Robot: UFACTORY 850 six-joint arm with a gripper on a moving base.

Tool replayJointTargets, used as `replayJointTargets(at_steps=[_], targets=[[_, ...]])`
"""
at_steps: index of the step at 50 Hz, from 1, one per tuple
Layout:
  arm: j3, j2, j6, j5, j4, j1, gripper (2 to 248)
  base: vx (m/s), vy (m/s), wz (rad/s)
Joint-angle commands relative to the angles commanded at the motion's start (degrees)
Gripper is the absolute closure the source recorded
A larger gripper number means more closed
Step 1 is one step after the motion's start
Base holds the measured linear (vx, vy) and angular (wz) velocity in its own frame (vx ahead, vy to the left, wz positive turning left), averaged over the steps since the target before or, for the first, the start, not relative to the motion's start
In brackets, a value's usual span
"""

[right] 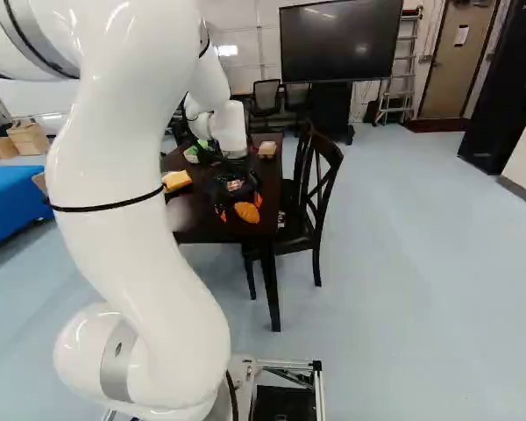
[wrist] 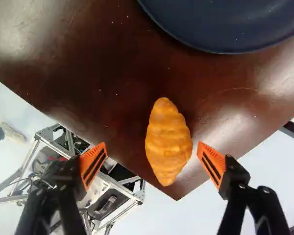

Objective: Move the croissant to the empty plate

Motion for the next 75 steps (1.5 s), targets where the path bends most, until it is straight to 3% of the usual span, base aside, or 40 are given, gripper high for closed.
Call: replayJointTargets(at_steps=[6,7,17,18,22,23,27,28,33,34,43,44,49,50,75], targets=[[0.0,0.0,0.0,0.0,0.0,0.0,14,0.0,0.0,0.0],[0.0,0.0,0.0,0.1,0.0,0.0,26,0.0,0.0,0.0],[0.0,0.0,0.0,1.3,0.0,0.0,38,0.0,0.0,0.0],[0.0,0.0,0.0,1.4,0.0,0.0,50,0.0,0.0,0.0],[0.0,0.0,0.0,1.8,0.0,0.0,50,0.0,0.0,0.0],[0.0,0.0,0.0,1.9,0.0,0.0,62,0.0,0.0,0.0],[0.0,0.0,0.0,2.1,0.0,0.0,62,0.0,0.0,0.0],[0.0,0.0,0.0,2.1,0.0,0.0,75,0.0,0.0,0.0],[0.0,0.0,0.0,2.3,0.0,0.0,75,0.0,0.0,0.0],[0.0,0.0,0.0,2.4,0.0,0.0,87,0.0,0.0,0.0],[0.0,0.0,0.0,2.8,0.0,0.0,99,0.0,0.0,0.0],[0.0,0.0,0.0,2.9,0.0,0.0,111,0.0,0.0,0.0],[0.0,0.0,0.0,3.3,0.0,0.0,111,0.0,0.0,0.0],[0.0,0.0,0.0,3.4,0.0,0.0,123,0.0,0.0,0.0],[0.0,0.0,0.0,3.6,0.0,0.0,124,0.0,0.0,0.0]])
